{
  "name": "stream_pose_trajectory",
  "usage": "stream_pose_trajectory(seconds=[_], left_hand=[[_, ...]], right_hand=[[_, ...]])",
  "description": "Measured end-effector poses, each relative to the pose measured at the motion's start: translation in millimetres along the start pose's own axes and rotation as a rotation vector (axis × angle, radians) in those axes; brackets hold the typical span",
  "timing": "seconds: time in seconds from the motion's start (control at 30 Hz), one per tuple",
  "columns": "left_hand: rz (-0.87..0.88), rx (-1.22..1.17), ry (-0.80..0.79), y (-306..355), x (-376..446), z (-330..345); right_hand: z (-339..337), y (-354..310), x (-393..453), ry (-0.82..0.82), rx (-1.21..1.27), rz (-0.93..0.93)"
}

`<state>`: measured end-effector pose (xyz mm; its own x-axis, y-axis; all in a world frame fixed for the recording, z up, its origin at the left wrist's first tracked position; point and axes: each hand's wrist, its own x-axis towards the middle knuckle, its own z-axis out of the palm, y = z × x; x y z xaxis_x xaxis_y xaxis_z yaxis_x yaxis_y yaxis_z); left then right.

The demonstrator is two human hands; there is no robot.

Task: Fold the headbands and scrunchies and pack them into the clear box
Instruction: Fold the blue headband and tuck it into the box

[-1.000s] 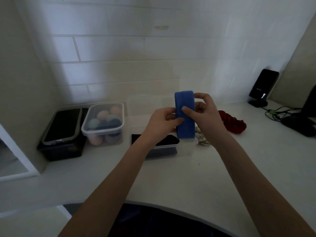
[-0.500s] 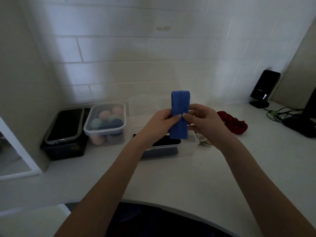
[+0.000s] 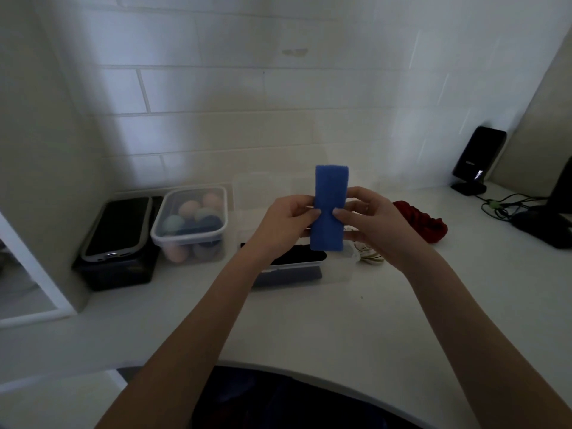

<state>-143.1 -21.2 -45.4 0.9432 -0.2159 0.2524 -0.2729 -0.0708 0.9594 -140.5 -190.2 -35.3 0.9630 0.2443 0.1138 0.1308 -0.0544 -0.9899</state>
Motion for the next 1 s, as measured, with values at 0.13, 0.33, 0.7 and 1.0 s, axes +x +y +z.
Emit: stream_pose_trajectory(seconds=[0.13, 0.33, 0.7, 1.0], left_hand=[[0.001, 0.065, -0.032, 3.5, -2.8, 1.0], [-0.054, -0.072, -0.008, 10.3, -3.6, 0.2], [-0.191, -0.115, -0.121, 5.7, -4.6, -2.7], [-0.039, 0.084, 0.057, -2.7, -2.4, -3.9]], right_hand=[[3.1, 1.5, -0.5, 0.031, 0.067, -0.054], [5.5, 2.1, -3.9, -0.026, 0.067, -0.130], [4.9, 5.6, 0.4, 0.087, -0.275, -0.313], [1.0, -5.0, -4.9, -0.015, -0.387, -0.194]])
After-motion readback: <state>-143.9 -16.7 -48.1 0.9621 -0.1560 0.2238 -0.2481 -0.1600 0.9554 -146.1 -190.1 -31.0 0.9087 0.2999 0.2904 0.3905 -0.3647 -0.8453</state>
